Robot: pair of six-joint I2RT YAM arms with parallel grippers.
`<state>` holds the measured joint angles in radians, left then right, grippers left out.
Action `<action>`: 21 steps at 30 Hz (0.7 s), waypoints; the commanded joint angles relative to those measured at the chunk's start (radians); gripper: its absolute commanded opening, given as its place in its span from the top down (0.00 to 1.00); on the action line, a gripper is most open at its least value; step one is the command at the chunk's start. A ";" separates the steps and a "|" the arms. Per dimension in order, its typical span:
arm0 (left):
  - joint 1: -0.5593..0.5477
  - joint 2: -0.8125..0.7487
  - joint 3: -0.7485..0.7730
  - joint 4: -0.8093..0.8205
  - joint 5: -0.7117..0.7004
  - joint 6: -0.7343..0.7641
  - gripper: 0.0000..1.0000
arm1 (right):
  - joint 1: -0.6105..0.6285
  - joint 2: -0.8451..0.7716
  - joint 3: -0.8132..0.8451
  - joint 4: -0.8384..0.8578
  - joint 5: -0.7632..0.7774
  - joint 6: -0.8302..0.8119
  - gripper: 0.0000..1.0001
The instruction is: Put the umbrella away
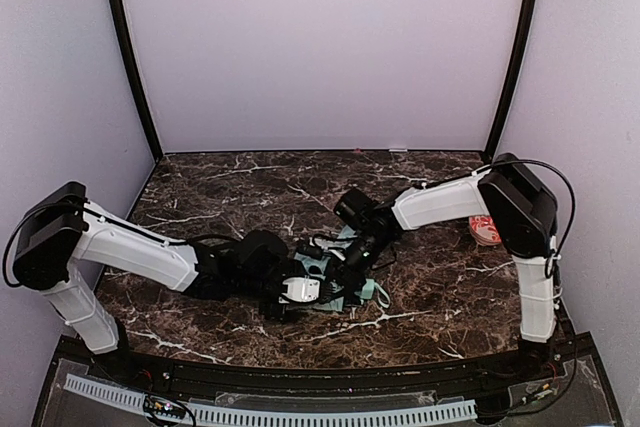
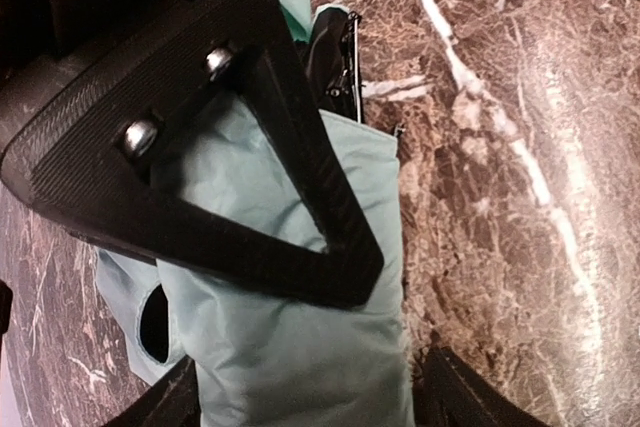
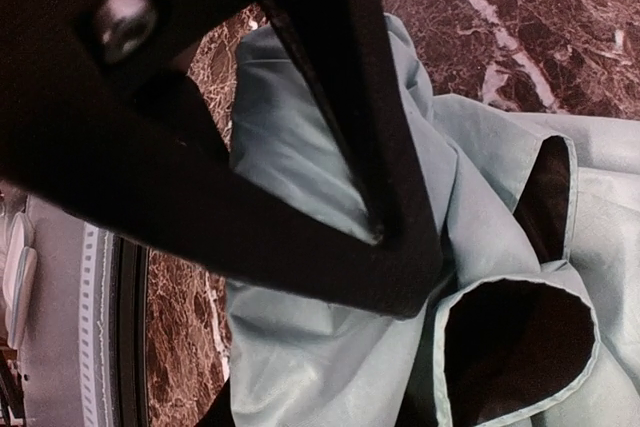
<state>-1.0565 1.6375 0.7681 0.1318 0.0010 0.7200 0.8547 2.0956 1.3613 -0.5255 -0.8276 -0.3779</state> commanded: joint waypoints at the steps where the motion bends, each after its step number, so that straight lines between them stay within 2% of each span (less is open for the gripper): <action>1: 0.002 0.049 0.019 -0.208 0.005 -0.085 0.31 | -0.013 0.062 -0.005 -0.129 0.014 0.015 0.83; 4: 0.001 0.085 0.062 -0.304 0.056 -0.099 0.38 | -0.032 0.056 0.004 -0.104 0.043 0.042 0.73; 6: 0.003 0.129 0.110 -0.391 0.103 -0.118 0.44 | -0.044 0.032 -0.003 -0.073 0.060 0.064 0.59; 8: 0.004 0.171 0.153 -0.463 0.170 -0.136 0.51 | -0.058 0.000 -0.013 -0.038 0.063 0.083 0.53; 10: 0.007 0.202 0.177 -0.494 0.193 -0.166 0.60 | -0.075 -0.039 -0.022 0.002 0.075 0.115 0.44; 13: 0.024 0.237 0.202 -0.531 0.205 -0.210 0.67 | -0.094 -0.111 -0.050 0.064 0.121 0.151 0.33; 21: 0.087 0.300 0.253 -0.605 0.316 -0.256 0.74 | -0.156 -0.324 -0.199 0.194 0.283 0.185 0.29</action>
<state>-0.9871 1.8336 1.0649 -0.1696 0.2241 0.5285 0.7433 1.8881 1.2072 -0.4557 -0.6884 -0.2264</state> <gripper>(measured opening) 0.325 0.709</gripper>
